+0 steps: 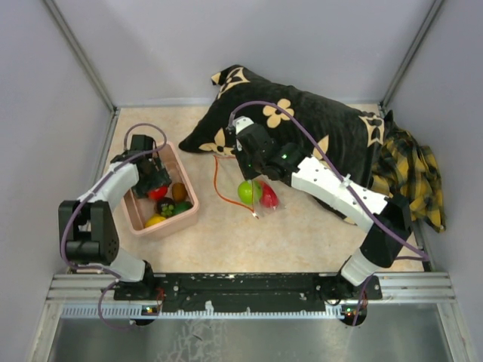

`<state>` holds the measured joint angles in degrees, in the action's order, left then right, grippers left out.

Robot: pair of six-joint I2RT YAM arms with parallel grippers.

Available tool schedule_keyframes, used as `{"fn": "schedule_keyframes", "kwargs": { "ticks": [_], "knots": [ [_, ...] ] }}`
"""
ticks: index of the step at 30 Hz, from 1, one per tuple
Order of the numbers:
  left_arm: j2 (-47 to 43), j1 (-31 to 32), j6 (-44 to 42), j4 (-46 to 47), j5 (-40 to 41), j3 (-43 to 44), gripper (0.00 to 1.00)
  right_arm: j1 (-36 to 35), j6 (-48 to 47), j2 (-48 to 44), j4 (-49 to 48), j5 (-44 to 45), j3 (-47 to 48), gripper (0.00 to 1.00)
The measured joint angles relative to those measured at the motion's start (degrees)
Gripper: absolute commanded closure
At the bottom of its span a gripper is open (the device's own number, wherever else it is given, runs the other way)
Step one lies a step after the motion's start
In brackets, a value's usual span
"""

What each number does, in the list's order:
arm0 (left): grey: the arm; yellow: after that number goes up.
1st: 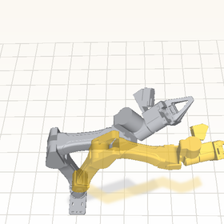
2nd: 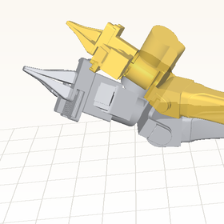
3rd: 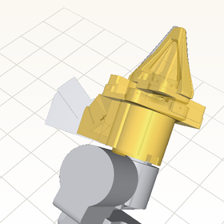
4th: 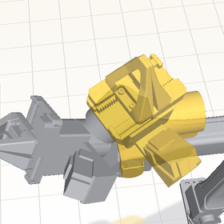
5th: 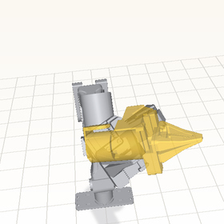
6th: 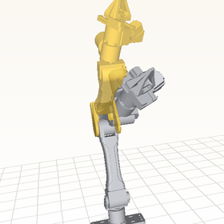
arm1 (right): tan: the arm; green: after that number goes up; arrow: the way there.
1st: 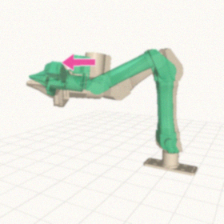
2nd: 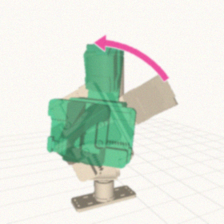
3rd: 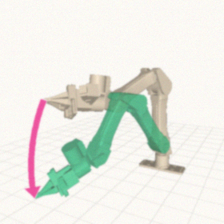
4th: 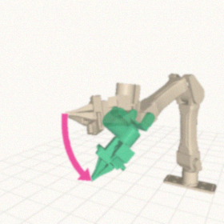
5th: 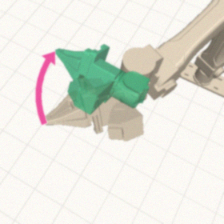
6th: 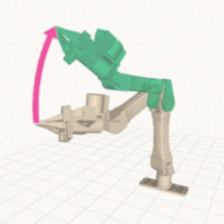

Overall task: Place the food in the zip-top bag and seal the zipper
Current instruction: Pick up the fake fruit from the bin.

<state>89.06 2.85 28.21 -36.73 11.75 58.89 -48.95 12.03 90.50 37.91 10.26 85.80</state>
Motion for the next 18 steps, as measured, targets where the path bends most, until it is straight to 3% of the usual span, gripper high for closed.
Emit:
{"fn": "schedule_keyframes", "kwargs": {
  "ticks": [18],
  "knots": [
    [-17.33, 0.07, -1.51, -1.77, -5.16, -0.22, 0.38, 0.00, 0.07, 0.00, 0.92, 0.81, 0.11, 1.00]
  ]
}}
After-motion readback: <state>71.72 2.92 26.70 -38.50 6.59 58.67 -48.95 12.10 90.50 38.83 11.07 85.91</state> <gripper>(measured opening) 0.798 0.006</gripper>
